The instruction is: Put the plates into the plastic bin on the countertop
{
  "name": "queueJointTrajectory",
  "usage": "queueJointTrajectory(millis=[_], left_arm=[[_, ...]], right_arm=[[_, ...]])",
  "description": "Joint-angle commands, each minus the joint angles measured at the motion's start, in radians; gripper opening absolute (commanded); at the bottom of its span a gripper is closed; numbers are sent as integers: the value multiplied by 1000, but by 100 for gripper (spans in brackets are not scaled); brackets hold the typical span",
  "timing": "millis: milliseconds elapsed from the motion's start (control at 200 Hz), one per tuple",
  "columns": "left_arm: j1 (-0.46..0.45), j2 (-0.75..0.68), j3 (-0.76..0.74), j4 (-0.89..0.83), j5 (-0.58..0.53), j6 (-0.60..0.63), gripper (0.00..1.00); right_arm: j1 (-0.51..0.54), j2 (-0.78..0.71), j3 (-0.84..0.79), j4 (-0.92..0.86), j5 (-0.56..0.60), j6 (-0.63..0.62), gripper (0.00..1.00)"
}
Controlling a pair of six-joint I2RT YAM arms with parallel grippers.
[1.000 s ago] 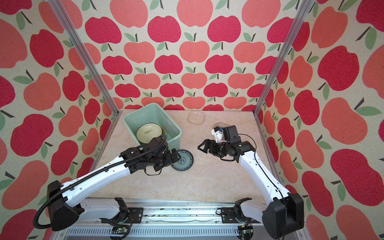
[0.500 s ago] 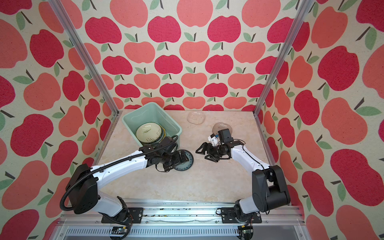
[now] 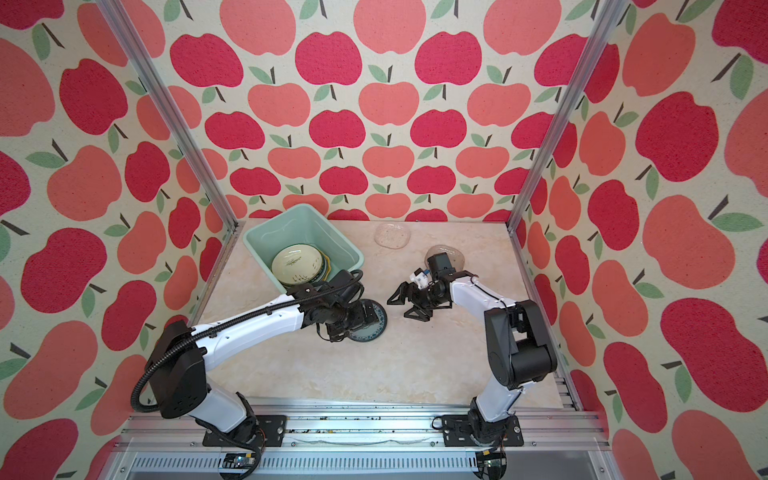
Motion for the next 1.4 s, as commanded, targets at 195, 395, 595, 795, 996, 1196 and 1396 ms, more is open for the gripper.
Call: queueJointTrajectory(millis=[195, 395, 595, 795, 996, 1196, 1396], left_arm=[[-100, -336, -86, -215, -330, -433, 99], [-202, -407, -311, 4, -443, -790, 98], [-220, -347, -398, 103, -479, -899, 99], [-258, -323, -450, 174, -543, -960, 99], [-267, -304, -529, 278, -582, -1000, 98], [-266, -301, -618, 360, -622, -1060, 98], [-257, -254, -689, 540, -623, -1021, 96]], right_arm=[[12, 118, 278, -206, 70, -383, 82], [6, 205, 395, -301, 89, -579, 83], [18, 298, 419, -270, 42, -619, 83], [57, 370, 423, -261, 33, -641, 82], [84, 443, 489, -282, 20, -641, 82], [97, 496, 545, -308, 6, -656, 82], [100, 539, 553, -330, -16, -670, 79]])
